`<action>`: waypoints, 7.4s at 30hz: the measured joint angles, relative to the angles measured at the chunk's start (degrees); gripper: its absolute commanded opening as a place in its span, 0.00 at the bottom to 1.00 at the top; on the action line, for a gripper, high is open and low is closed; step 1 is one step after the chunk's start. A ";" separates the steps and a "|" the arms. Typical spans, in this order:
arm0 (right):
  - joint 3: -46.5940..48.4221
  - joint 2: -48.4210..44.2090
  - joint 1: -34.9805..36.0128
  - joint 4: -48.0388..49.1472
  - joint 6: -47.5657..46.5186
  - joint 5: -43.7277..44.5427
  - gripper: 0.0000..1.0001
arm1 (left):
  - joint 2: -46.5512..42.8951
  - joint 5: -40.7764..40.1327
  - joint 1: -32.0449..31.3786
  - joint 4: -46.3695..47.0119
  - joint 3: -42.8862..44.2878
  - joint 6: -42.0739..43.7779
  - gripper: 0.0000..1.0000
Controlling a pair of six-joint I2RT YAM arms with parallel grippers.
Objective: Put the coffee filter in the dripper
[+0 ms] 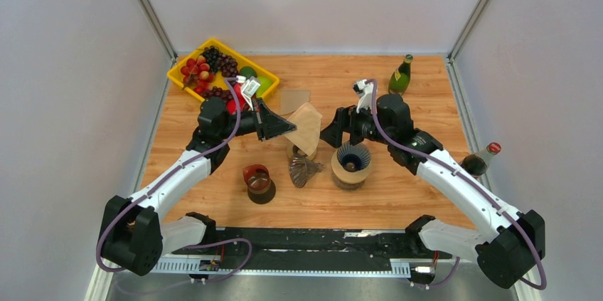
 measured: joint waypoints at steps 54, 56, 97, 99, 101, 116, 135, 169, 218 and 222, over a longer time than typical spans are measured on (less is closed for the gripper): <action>-8.07 2.60 0.00 39.56 15.30 -19.32 0.24 | 2.14 4.72 0.00 16.83 -1.60 -11.15 0.00; -8.09 2.60 0.00 40.30 15.89 -19.41 0.15 | 2.14 4.70 0.00 16.85 -1.62 -11.17 0.00; 13.66 15.28 9.57 -2.43 17.16 27.96 0.00 | 0.81 -45.22 -17.97 -36.54 15.56 21.44 1.00; 14.27 16.11 9.55 -3.04 17.97 28.35 0.00 | 1.97 -46.75 -18.49 -36.83 15.96 21.64 1.00; 14.75 16.90 9.57 -3.45 18.40 28.35 0.00 | 3.08 -47.82 -19.08 -36.92 16.55 21.70 1.00; 15.89 18.69 9.60 -5.09 19.26 26.16 0.00 | 5.75 -59.04 -23.67 -37.31 18.67 21.94 1.00; 16.11 18.75 9.94 -5.14 17.27 25.79 0.00 | 6.88 -72.22 -24.20 -40.57 20.57 22.12 1.00; 17.25 20.50 12.00 -6.49 12.98 29.90 0.00 | 11.56 -76.22 -24.37 -43.60 26.62 16.44 1.00; 17.35 19.32 12.31 -8.61 -4.70 38.10 0.00 | 16.61 -76.37 -24.65 -50.36 28.83 25.07 0.19; 17.92 19.32 12.17 -9.88 -7.96 38.32 0.00 | 17.25 -77.53 -24.63 -52.26 28.85 26.51 0.28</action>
